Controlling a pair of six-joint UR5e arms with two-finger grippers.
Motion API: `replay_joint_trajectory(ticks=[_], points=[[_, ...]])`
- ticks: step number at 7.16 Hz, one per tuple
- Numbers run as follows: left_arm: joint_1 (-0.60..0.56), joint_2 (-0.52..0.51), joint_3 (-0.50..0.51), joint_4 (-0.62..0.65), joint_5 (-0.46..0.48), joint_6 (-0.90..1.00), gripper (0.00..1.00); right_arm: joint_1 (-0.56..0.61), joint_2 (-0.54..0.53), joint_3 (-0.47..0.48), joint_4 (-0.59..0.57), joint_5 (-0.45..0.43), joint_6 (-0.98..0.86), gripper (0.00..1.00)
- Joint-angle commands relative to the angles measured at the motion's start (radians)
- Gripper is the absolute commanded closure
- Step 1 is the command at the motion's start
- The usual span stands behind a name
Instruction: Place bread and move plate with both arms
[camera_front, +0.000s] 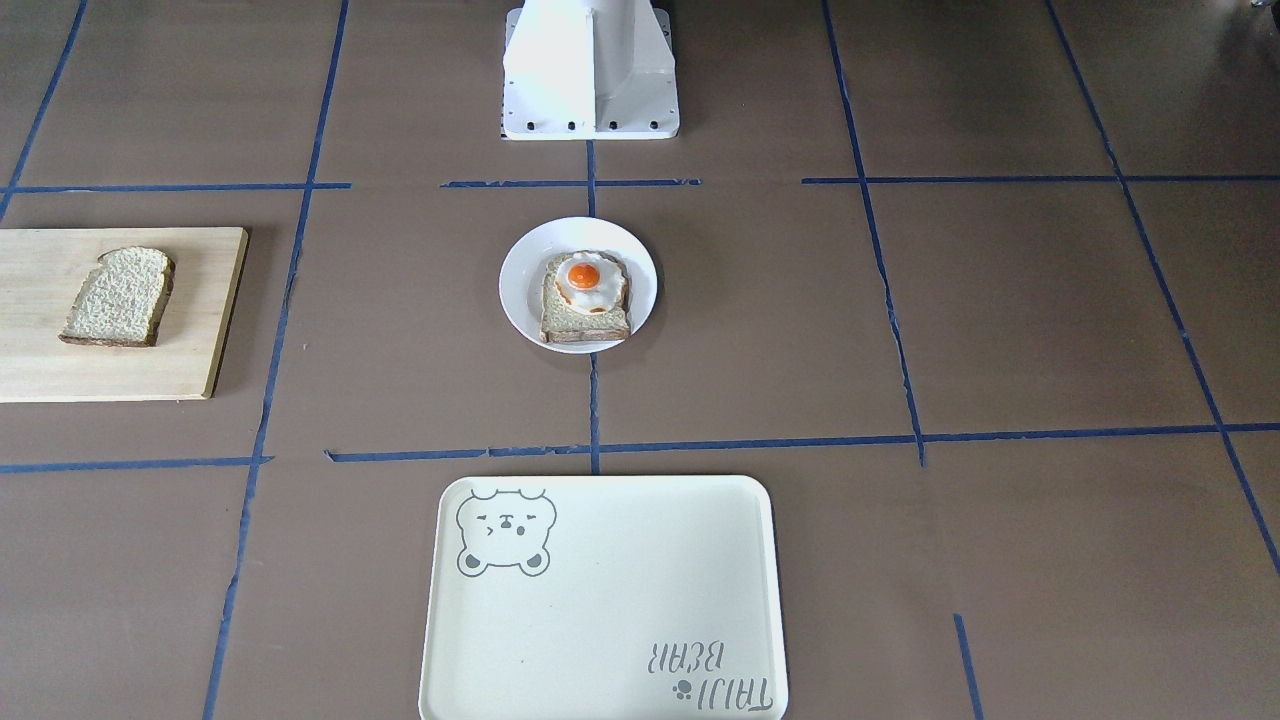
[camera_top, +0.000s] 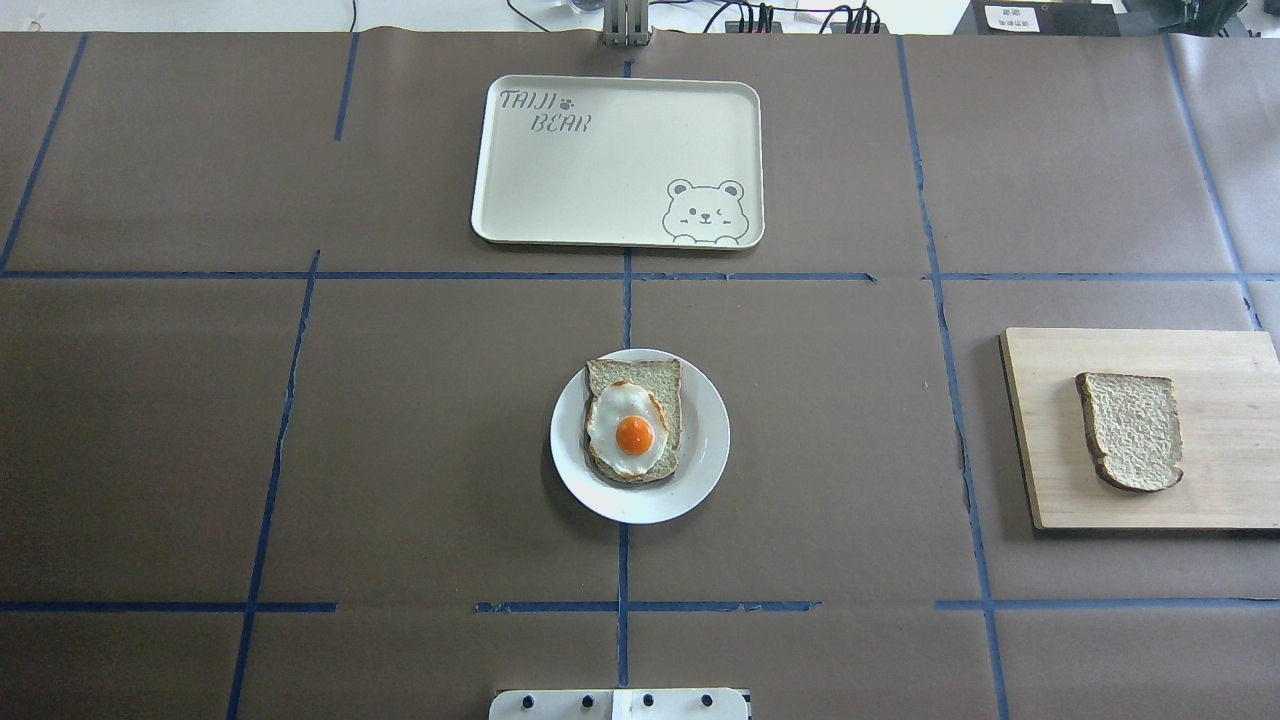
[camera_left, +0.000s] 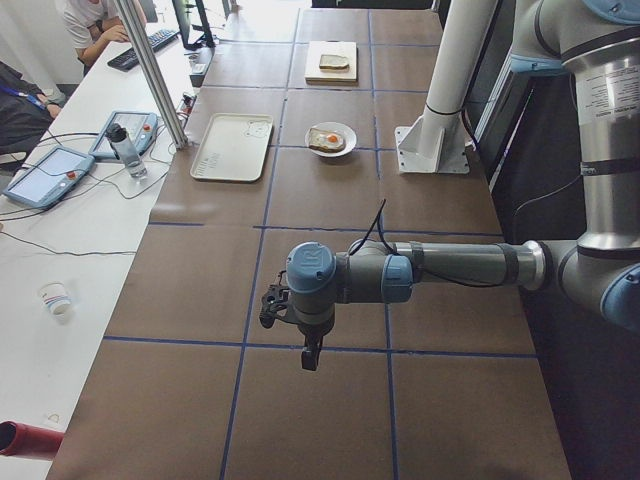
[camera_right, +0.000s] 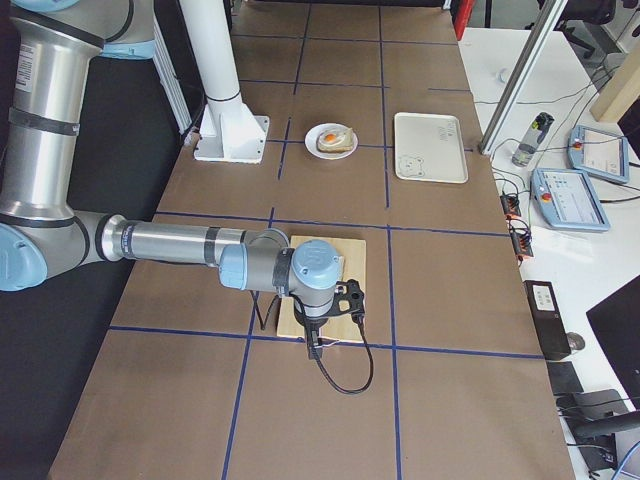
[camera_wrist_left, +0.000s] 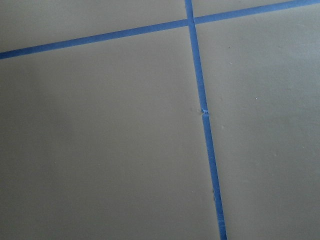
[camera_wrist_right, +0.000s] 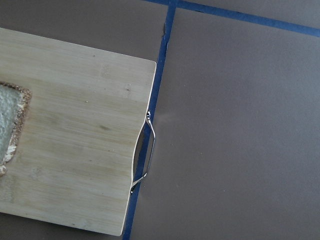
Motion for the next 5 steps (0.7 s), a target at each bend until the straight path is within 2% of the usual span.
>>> replay_joint_trajectory(ticks=[1,4,5], points=[[0.0,0.002,-0.001,0.0,-0.001,-0.001,0.0,-0.004,0.0,0.0,0.0,0.004,0.001,0.0],[0.005,0.0,-0.002,-0.002,-0.001,-0.001,0.0,-0.034,0.006,0.001,0.008,0.111,0.069,0.0],[0.003,-0.019,-0.008,-0.006,-0.005,-0.009,0.0,-0.071,0.006,0.001,0.074,0.112,0.168,0.0]])
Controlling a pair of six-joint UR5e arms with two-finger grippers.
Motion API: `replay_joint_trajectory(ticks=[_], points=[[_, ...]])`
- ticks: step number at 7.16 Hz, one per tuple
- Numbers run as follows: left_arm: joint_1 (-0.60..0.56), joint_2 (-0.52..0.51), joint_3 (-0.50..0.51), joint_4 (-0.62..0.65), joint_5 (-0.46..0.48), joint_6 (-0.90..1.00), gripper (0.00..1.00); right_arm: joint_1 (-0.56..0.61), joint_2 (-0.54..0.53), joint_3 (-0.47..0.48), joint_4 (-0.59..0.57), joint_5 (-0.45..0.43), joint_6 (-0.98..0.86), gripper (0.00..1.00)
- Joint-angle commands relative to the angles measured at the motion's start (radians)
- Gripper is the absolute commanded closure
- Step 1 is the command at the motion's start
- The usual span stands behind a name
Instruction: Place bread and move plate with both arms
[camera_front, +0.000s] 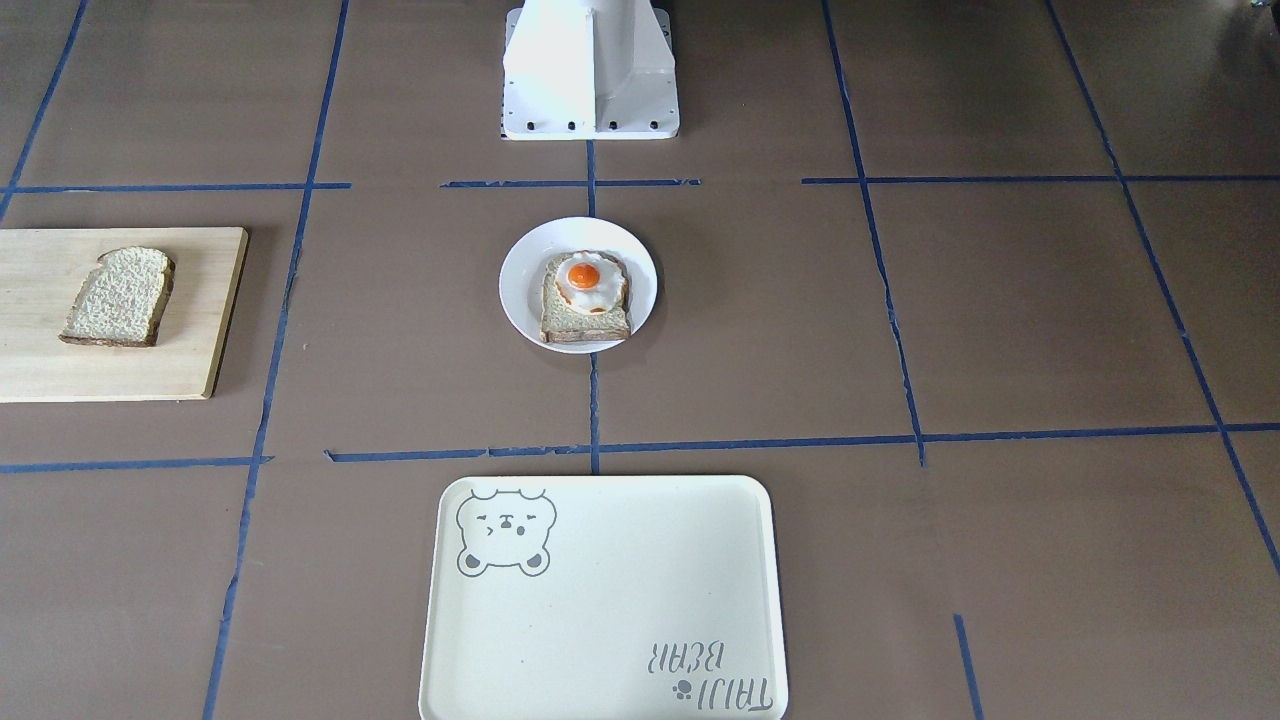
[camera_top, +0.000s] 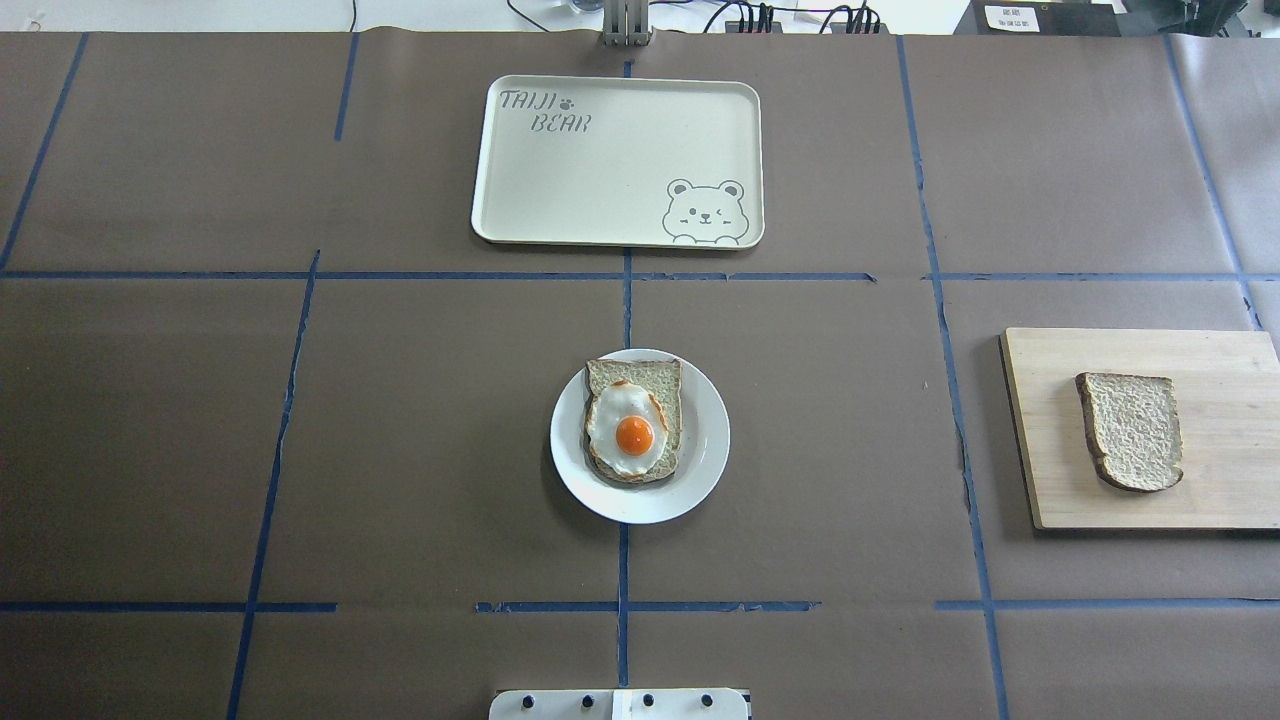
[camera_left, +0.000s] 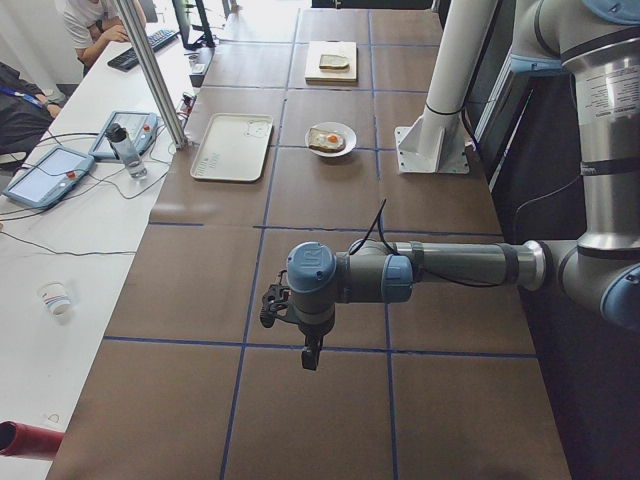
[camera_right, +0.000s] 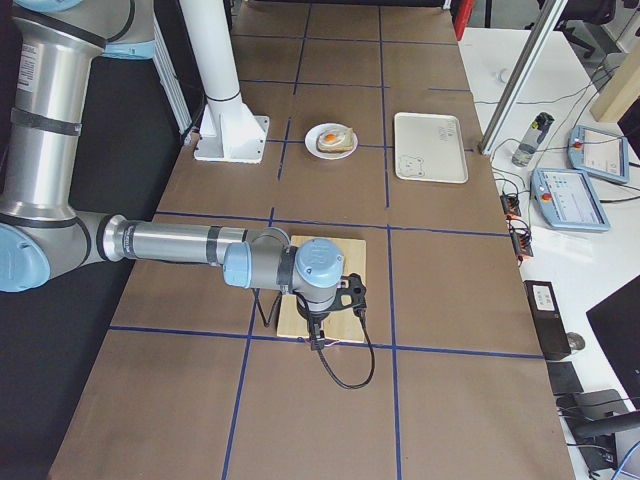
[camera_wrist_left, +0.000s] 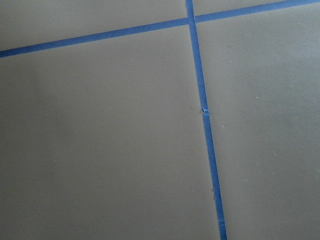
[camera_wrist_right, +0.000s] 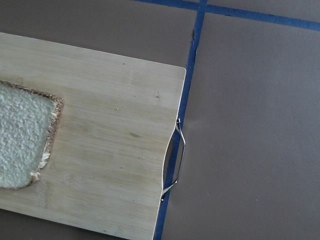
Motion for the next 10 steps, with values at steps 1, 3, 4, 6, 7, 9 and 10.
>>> replay_joint_trajectory(ticks=[1,3,4,6,7,9,10], points=[[0.002,-0.05,0.006,-0.023,-0.004,-0.004,0.0,-0.087,-0.005,-0.007,0.168,0.015,0.255,0.0],[0.002,-0.069,0.006,-0.079,-0.004,-0.004,0.0,-0.173,-0.034,-0.081,0.508,0.013,0.569,0.0],[0.002,-0.069,0.003,-0.079,-0.009,-0.006,0.0,-0.211,-0.041,-0.145,0.713,0.012,0.737,0.0],[0.002,-0.069,0.004,-0.079,-0.01,-0.006,0.0,-0.351,-0.041,-0.179,0.955,-0.043,1.027,0.0],[0.002,-0.069,0.004,-0.079,-0.012,-0.006,0.0,-0.424,-0.041,-0.178,1.002,-0.092,1.098,0.02],[0.002,-0.069,0.004,-0.079,-0.012,-0.004,0.0,-0.505,-0.044,-0.178,1.03,-0.149,1.136,0.07],[0.002,-0.069,0.006,-0.079,-0.012,-0.004,0.0,-0.523,-0.044,-0.178,1.03,-0.15,1.14,0.09]])
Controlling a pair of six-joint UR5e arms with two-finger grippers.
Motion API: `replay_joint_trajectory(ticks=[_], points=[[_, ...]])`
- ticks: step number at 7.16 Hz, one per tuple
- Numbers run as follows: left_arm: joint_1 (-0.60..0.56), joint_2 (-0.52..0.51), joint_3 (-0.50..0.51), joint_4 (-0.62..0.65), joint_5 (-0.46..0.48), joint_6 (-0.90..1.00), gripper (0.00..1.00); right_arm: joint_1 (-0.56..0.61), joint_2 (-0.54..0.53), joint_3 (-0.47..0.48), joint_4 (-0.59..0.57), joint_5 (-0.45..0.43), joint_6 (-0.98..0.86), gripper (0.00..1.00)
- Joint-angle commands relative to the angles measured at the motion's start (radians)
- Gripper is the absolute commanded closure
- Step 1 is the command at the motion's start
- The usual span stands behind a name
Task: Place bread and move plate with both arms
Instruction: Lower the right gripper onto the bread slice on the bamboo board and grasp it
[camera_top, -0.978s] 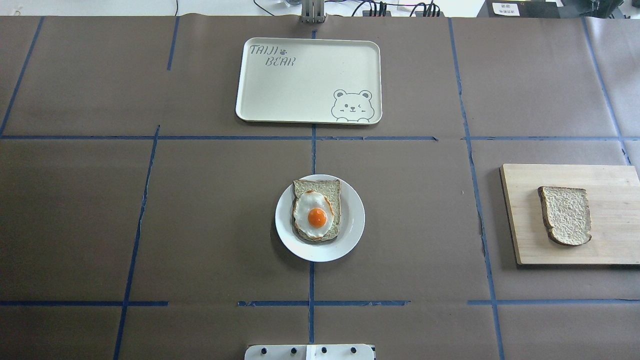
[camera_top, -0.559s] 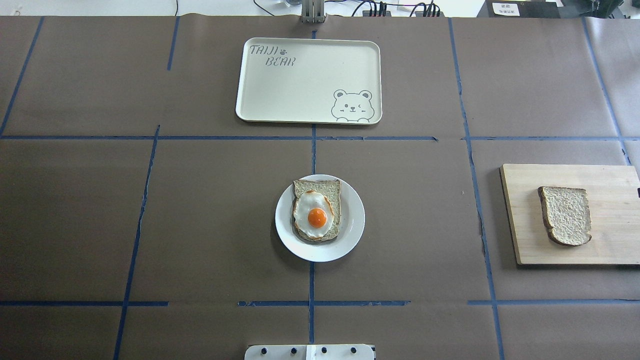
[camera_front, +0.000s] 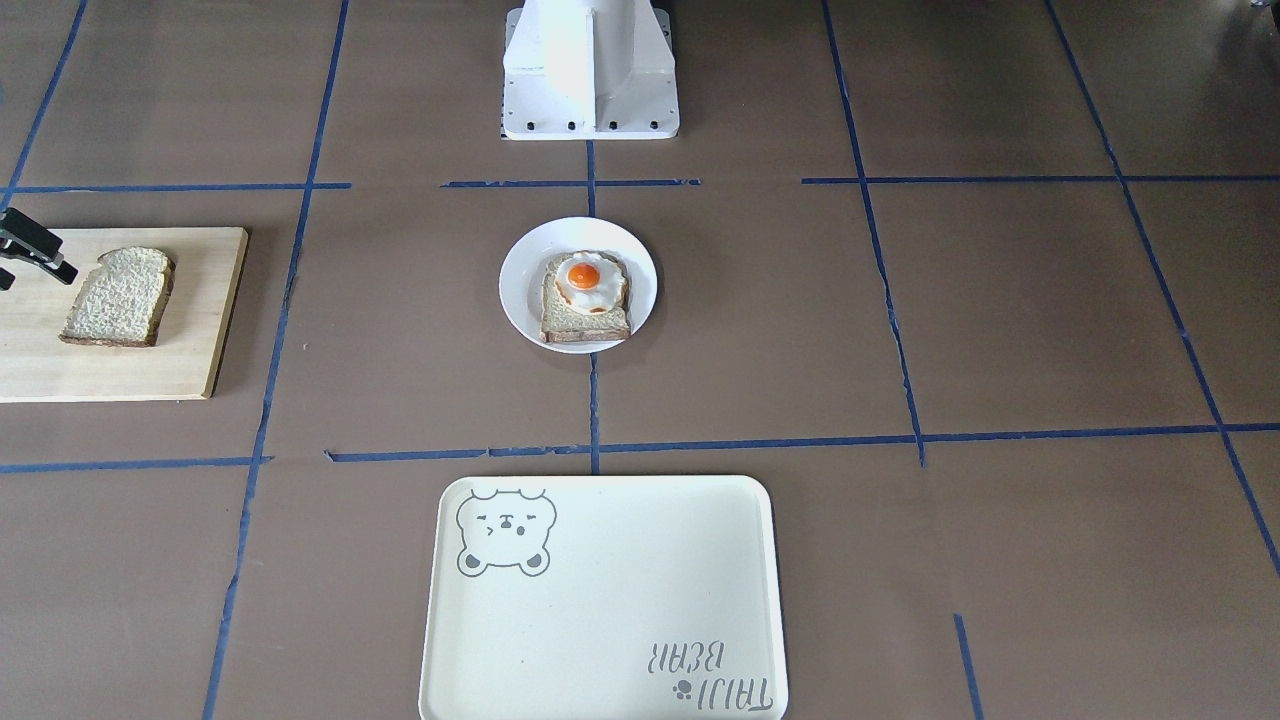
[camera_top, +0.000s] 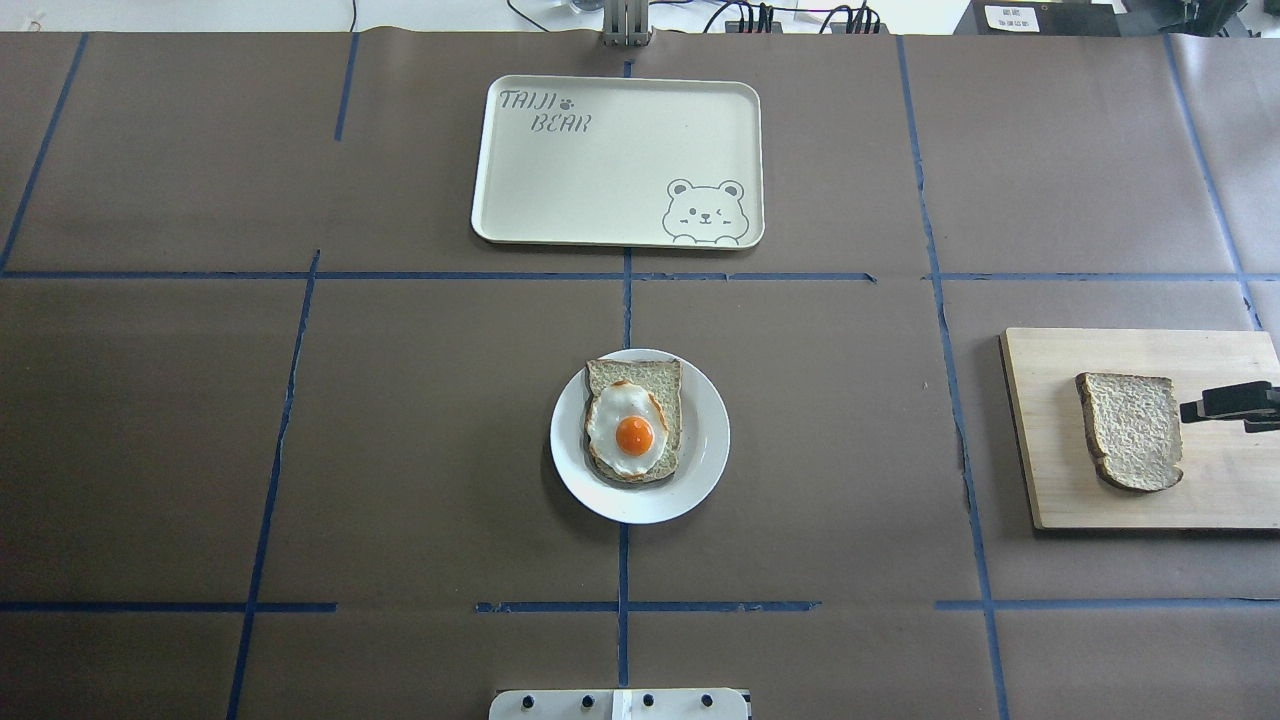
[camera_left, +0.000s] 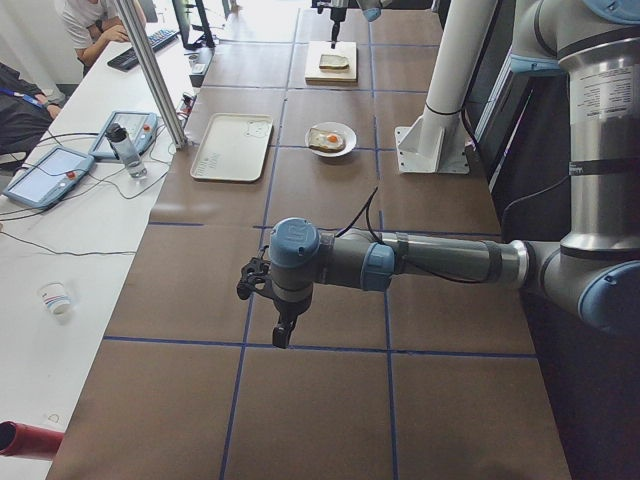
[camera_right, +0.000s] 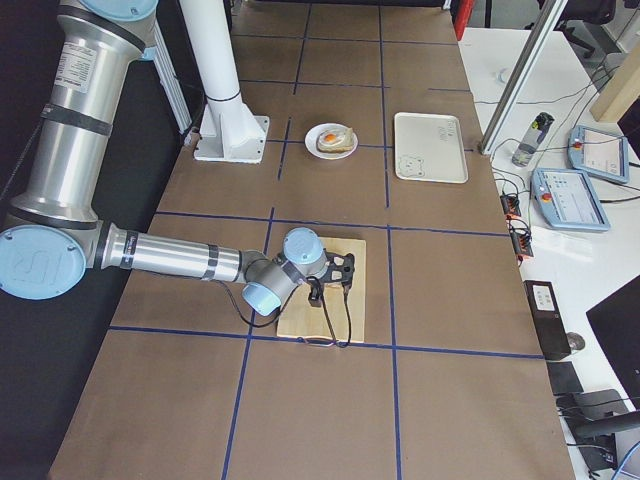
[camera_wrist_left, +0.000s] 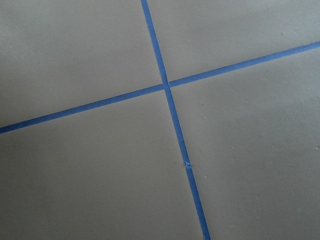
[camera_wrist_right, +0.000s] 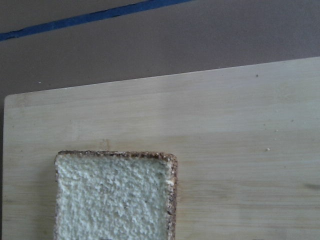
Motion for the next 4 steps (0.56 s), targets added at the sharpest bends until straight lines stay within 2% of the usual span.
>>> replay_joint_trajectory(ticks=[1,4], points=[[0.0,0.0,0.003,0.0,0.0,-0.001,0.0,-0.052,-0.001,0.004,0.008,-0.015,0.015,0.11],[0.0,0.0,0.003,0.0,0.0,0.001,0.0,-0.104,0.002,0.007,0.008,-0.038,0.015,0.15]])
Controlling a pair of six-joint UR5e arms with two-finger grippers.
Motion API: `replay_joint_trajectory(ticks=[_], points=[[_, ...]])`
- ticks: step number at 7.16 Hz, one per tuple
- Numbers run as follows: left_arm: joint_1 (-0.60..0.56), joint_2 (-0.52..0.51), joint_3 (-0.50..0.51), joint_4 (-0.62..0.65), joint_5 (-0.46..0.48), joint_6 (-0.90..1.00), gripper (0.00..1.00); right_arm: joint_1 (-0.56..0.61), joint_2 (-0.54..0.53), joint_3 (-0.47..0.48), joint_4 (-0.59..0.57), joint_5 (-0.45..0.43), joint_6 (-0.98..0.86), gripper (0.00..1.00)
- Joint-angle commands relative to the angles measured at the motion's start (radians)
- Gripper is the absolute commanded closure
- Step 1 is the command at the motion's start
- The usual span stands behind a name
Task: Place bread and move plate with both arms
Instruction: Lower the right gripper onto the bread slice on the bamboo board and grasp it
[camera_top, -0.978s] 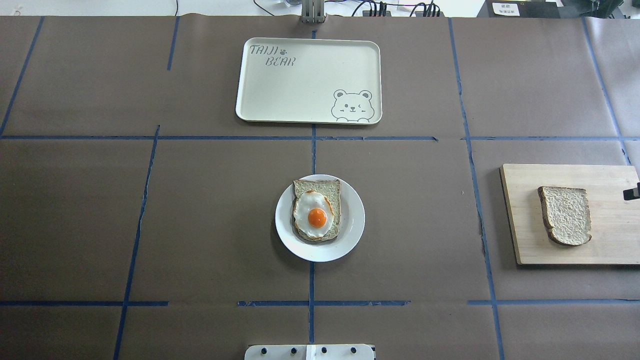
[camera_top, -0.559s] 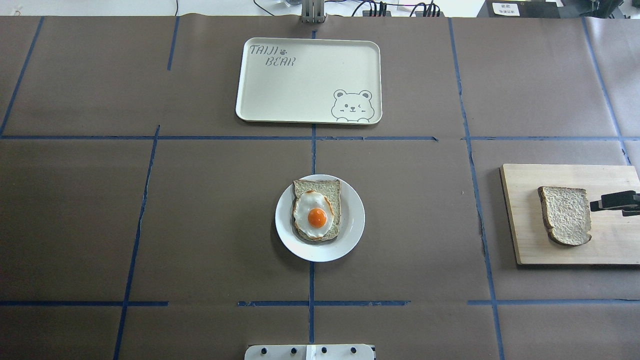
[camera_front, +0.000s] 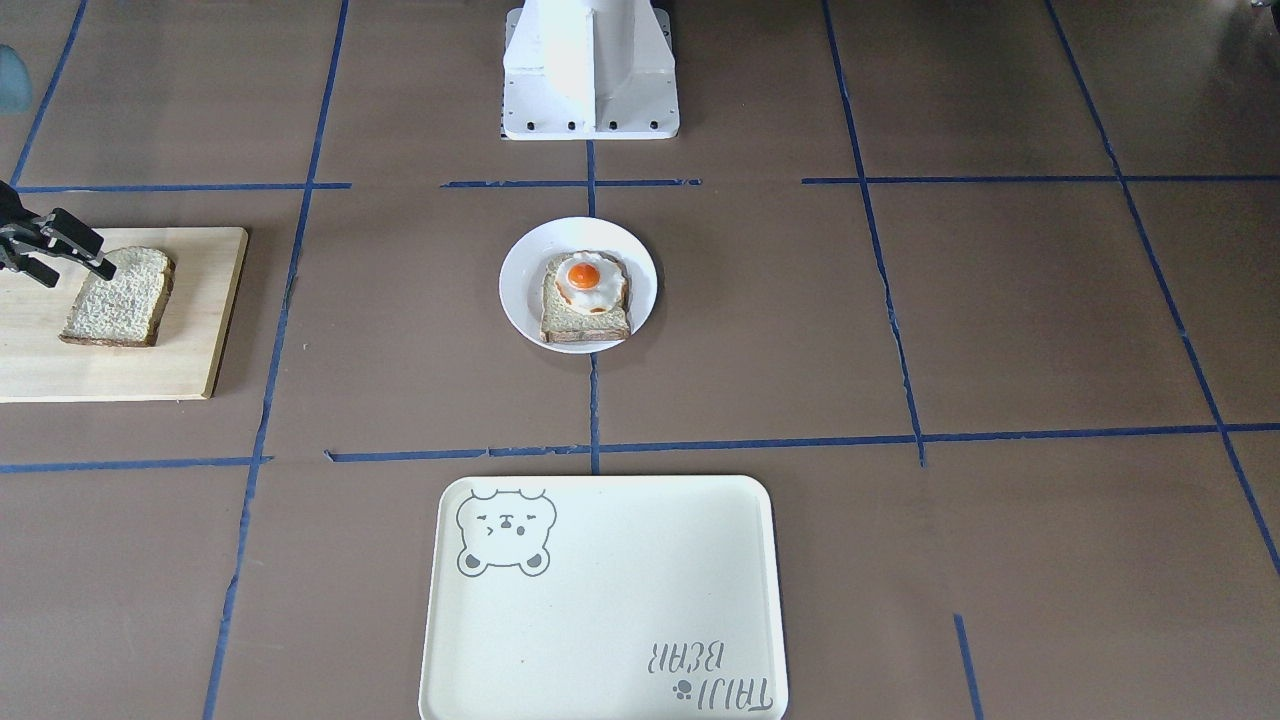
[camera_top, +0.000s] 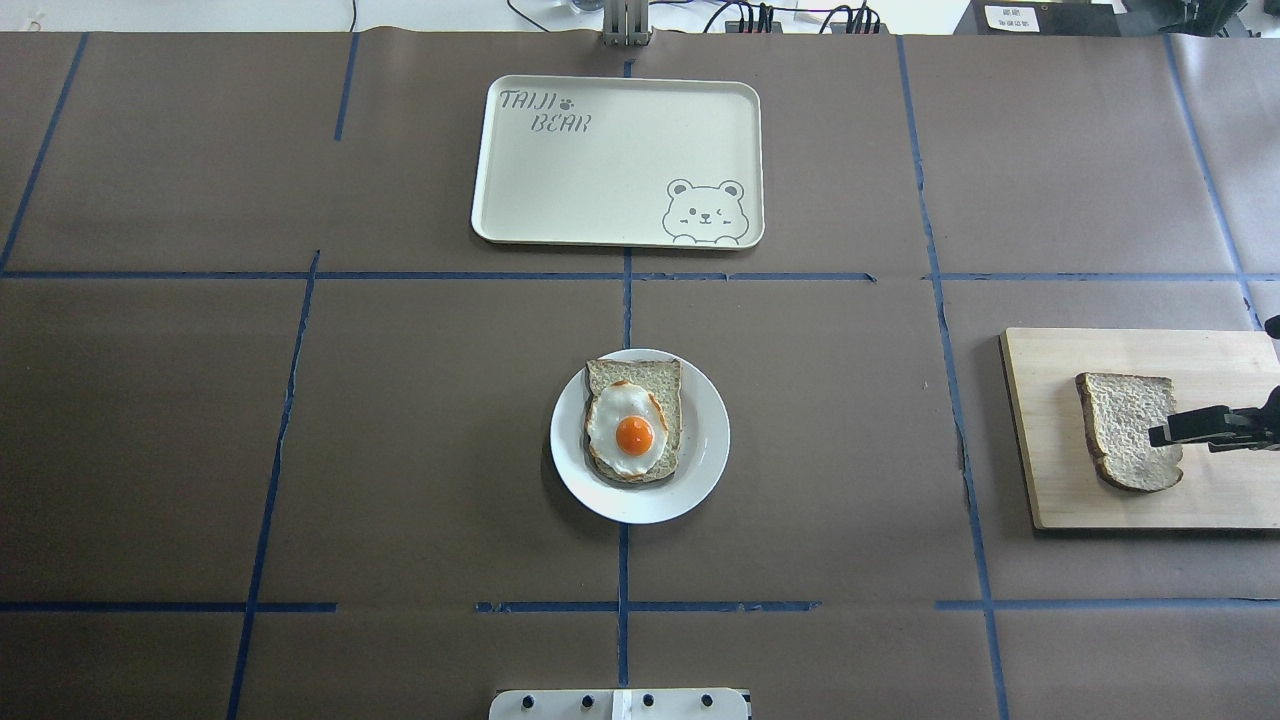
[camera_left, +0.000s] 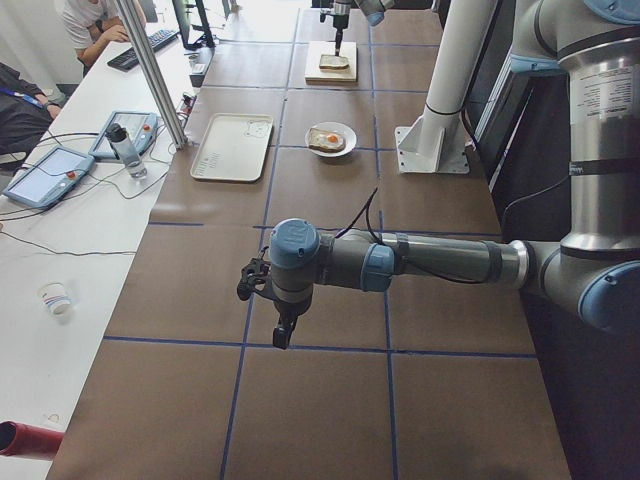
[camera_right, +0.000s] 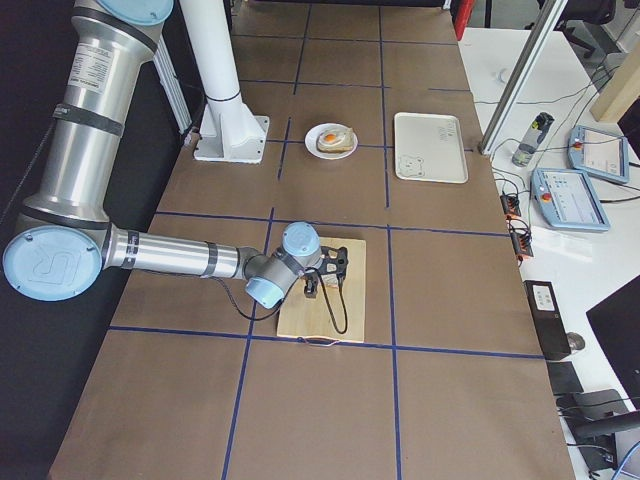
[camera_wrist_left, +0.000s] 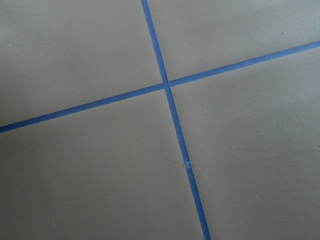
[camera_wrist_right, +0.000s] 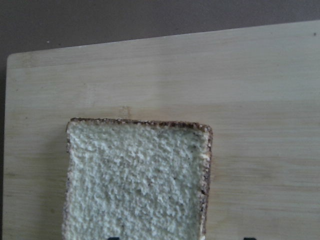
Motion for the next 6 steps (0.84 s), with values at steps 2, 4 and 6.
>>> replay_joint_trajectory(ticks=[2,4,6], points=[[0.0,0.0,0.005,0.0,0.0,0.0,0.0,-0.027,0.003,0.002,0.0,-0.011,0.0,0.23],[0.0,0.0,0.005,0.0,0.002,0.0,0.0,-0.031,0.007,0.004,0.0,-0.011,0.008,0.42],[0.0,0.0,0.005,0.0,0.002,0.0,0.0,-0.047,0.007,0.011,0.0,-0.023,-0.001,0.9]])
